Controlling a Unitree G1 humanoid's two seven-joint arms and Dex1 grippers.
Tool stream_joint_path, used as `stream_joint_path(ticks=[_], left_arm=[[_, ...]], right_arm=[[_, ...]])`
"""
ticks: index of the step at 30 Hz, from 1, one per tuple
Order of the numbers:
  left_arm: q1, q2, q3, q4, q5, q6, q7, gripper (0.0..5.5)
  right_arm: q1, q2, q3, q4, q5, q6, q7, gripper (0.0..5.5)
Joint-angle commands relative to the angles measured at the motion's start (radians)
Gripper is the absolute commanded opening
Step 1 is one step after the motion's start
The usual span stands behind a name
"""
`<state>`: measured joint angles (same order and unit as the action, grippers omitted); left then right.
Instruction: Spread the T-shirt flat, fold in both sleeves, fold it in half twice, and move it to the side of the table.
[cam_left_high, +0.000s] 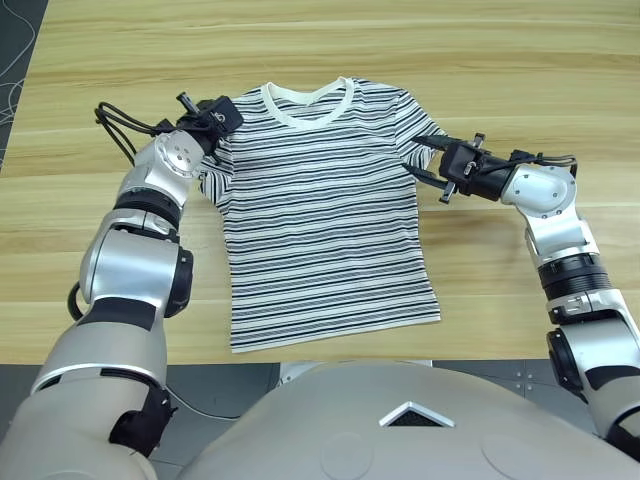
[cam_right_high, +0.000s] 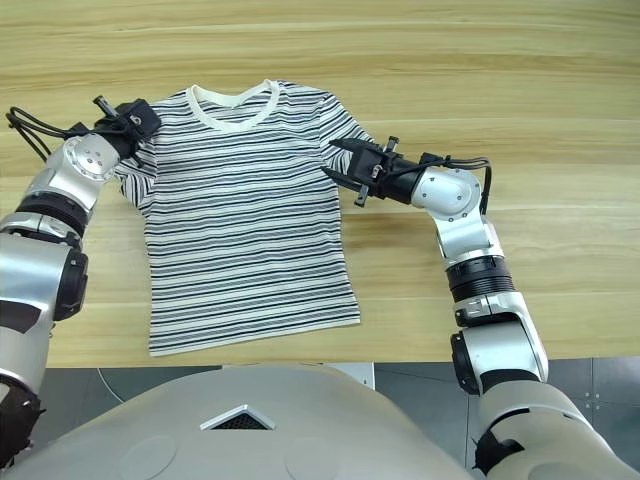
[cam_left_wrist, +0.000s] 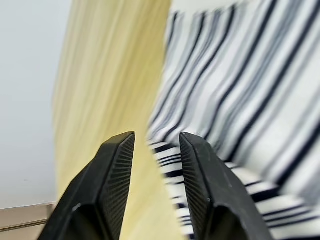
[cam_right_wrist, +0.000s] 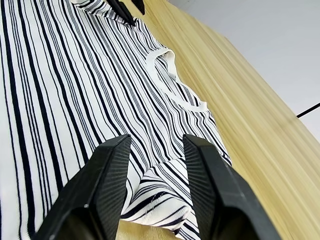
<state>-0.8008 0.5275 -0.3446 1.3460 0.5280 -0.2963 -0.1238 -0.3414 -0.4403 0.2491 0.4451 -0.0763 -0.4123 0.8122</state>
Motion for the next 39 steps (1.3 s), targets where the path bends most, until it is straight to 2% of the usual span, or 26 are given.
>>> stream_joint_path(ticks=[1, 4, 5, 6, 7, 10, 13, 15, 25, 32, 39], left_arm=[[-0.066, 0.071, -0.072, -0.001, 0.100, 0.008, 0.108, 1.66], [-0.093, 0.110, -0.133, -0.003, 0.181, 0.029, 0.201, 1.66], [-0.098, 0.118, -0.134, -0.004, 0.186, 0.036, 0.219, 1.66], [-0.089, 0.122, -0.085, -0.005, 0.133, 0.026, 0.193, 1.66], [-0.077, 0.116, -0.014, -0.005, 0.053, 0.013, 0.139, 1.66], [-0.014, 0.055, 0.342, -0.019, -0.365, 0.085, -0.227, 1.66], [0.018, 0.021, 0.543, -0.043, -0.609, 0.282, -0.410, 1.66], [0.060, 0.008, 0.608, -0.087, -0.701, 0.402, -0.457, 1.66], [0.343, -0.001, 0.663, -0.434, -0.784, 0.745, -0.329, 1.66], [0.545, -0.073, 0.681, -0.869, -0.906, 1.047, -0.288, 1.66], [0.578, -0.120, 0.705, -0.968, -0.972, 1.152, -0.250, 1.66]], right_arm=[[-0.019, 0.011, 0.007, 0.004, -0.007, -0.011, -0.008, 1.91], [-0.012, 0.016, 0.009, 0.008, -0.010, -0.014, -0.015, 1.91], [-0.006, 0.018, 0.010, 0.008, -0.011, -0.016, -0.019, 1.91], [-0.003, 0.019, 0.010, 0.008, -0.010, -0.019, -0.023, 1.91], [-0.001, 0.020, 0.009, 0.007, -0.010, -0.022, -0.028, 1.91], [0.004, 0.018, 0.002, 0.007, -0.008, -0.028, -0.040, 1.91], [0.009, 0.015, -0.002, 0.008, -0.007, -0.030, -0.049, 1.91], [0.011, 0.016, -0.002, 0.010, -0.006, -0.032, -0.053, 1.91], [0.006, 0.010, -0.006, 0.008, -0.001, -0.032, -0.053, 1.91], [0.011, 0.017, -0.005, 0.008, 0.002, -0.023, -0.056, 1.91], [0.006, 0.021, -0.004, 0.014, 0.000, -0.020, -0.056, 1.91]])
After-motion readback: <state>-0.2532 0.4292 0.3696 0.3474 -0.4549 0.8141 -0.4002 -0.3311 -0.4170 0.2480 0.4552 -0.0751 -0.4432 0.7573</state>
